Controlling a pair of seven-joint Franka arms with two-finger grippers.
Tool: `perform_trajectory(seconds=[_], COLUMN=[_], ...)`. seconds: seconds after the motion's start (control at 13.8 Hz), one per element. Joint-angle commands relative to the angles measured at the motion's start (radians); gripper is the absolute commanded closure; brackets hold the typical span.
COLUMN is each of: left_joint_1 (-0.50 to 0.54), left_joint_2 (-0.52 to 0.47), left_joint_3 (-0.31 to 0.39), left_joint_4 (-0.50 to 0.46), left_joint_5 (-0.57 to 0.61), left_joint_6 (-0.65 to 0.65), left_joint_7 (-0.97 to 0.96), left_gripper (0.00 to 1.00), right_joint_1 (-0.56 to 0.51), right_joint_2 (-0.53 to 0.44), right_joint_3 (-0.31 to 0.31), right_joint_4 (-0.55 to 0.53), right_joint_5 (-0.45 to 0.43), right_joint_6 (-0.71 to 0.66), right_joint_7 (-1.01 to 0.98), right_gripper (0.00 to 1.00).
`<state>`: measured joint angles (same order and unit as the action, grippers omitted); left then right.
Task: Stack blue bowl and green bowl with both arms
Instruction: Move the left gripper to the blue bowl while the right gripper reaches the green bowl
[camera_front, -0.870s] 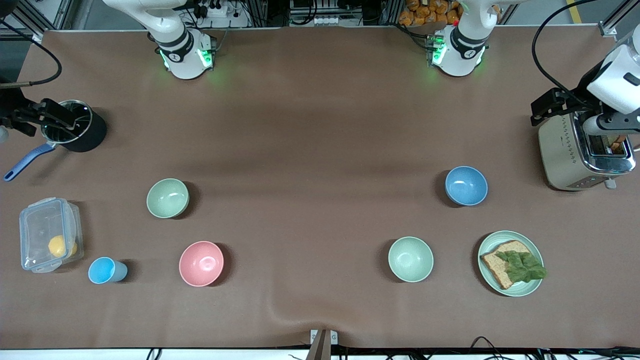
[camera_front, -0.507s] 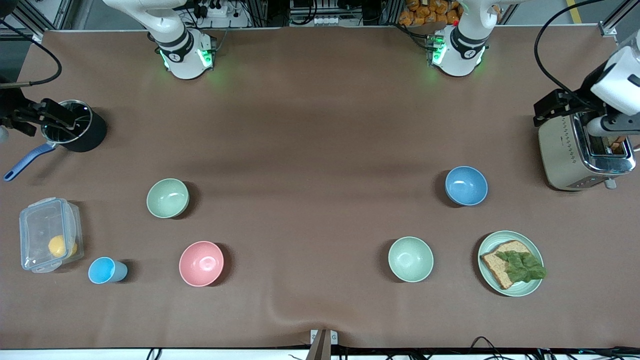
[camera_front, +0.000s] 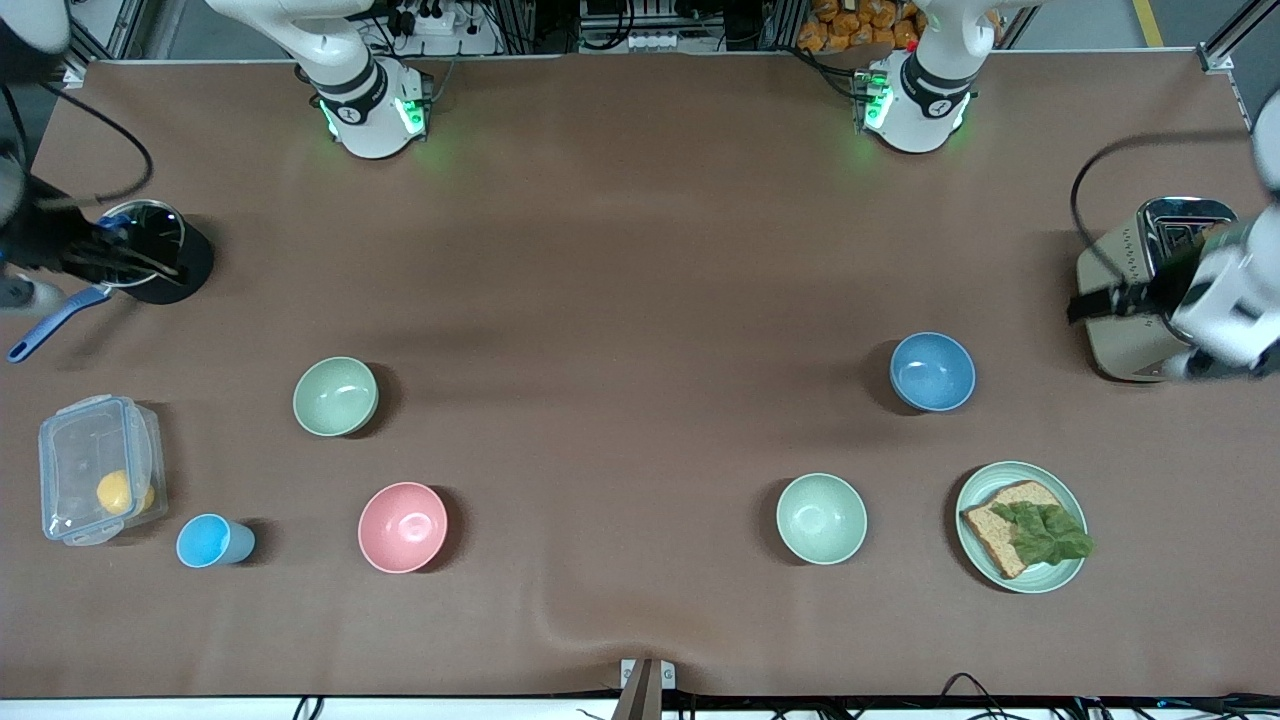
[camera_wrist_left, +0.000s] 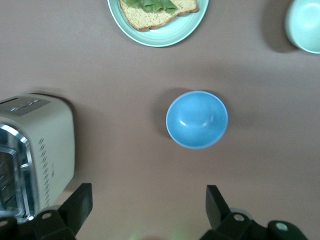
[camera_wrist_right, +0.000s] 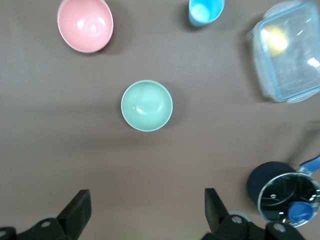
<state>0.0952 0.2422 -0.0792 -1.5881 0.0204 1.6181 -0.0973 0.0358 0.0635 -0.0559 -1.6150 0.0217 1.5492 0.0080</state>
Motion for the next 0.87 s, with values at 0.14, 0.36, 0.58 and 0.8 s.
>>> perform_trajectory(seconds=[0.14,0.36,0.58,0.8], left_joint_1=[0.0,-0.003,-0.021,-0.026], left_joint_2=[0.06,0.068,0.103,0.132], left_joint_3=[-0.016,-0.02,-0.02,-0.02], left_joint_4=[-0.238,-0.375,-0.383,-0.4], left_joint_5=[-0.007,-0.007,-0.007,-0.007], left_joint_6=[0.363,0.517,0.519,0.52], left_joint_7=[-0.001,-0.01,-0.012,-0.01], left_gripper=[0.0,0.0,0.0,0.0], right_joint_1=[-0.013,-0.004,-0.02,-0.031], right_joint_2=[0.189,0.205,0.275,0.355], right_joint_3=[0.014,0.014,0.013,0.015], right_joint_4=[-0.028,-0.214,-0.332,-0.325], right_joint_5=[0.034,0.034,0.034,0.035], right_joint_6=[0.106,0.37,0.615,0.65], right_joint_7=[0.015,0.013,0.0,-0.003], right_gripper=[0.0,0.0,0.0,0.0])
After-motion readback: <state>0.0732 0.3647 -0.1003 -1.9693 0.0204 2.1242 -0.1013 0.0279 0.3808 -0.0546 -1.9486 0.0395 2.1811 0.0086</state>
